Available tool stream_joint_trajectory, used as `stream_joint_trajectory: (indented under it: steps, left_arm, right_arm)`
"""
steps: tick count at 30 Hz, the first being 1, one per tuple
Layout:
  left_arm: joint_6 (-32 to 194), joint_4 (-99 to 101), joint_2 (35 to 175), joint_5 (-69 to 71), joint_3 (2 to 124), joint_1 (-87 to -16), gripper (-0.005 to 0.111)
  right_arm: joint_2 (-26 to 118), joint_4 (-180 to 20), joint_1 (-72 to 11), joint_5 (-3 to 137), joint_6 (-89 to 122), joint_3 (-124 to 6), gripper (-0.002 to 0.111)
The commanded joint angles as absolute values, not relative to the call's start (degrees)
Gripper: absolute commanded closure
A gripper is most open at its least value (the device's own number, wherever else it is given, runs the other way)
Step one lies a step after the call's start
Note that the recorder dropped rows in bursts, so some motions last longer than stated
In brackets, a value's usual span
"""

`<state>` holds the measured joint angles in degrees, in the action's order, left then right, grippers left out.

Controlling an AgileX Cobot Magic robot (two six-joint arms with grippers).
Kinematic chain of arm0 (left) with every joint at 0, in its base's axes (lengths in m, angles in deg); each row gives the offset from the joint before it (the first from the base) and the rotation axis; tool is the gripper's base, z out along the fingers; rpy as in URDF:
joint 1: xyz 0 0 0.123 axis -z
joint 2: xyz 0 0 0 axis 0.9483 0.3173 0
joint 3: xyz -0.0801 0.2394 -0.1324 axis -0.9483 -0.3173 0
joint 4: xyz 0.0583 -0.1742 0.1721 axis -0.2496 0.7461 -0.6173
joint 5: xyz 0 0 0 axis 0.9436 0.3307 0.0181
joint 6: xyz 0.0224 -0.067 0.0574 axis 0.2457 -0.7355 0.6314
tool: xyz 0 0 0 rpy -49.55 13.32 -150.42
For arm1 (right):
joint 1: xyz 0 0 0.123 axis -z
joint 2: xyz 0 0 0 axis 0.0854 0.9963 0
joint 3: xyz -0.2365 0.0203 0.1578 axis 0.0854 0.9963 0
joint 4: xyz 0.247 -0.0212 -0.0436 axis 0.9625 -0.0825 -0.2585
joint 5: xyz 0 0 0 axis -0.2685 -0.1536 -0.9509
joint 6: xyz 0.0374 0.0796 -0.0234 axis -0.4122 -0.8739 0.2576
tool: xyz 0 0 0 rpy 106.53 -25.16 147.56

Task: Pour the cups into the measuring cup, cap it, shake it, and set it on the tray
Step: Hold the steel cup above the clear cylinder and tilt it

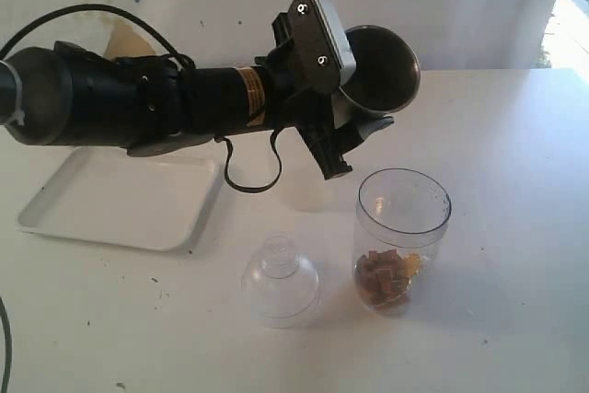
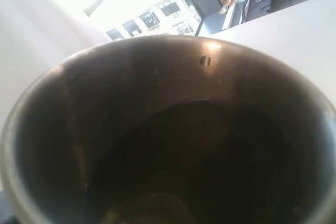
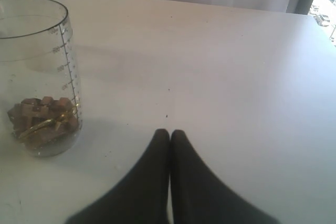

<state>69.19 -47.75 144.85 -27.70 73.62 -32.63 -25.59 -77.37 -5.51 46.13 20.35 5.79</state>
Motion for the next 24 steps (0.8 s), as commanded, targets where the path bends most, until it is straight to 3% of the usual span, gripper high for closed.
stream_joint_trajectory:
  steps: [1, 24]
  left_arm:
    - [70.14, -49.87, 144.09, -31.66, 74.37, -32.54, 0.107]
    - [75.89, -51.31, 144.09, -31.97, 74.37, -32.43, 0.107]
  right_arm:
    - [-25.84, -77.49, -5.53, 46.89, 20.16, 5.87, 0.108]
    - [-25.84, -77.49, -5.53, 46.89, 20.16, 5.87, 0.108]
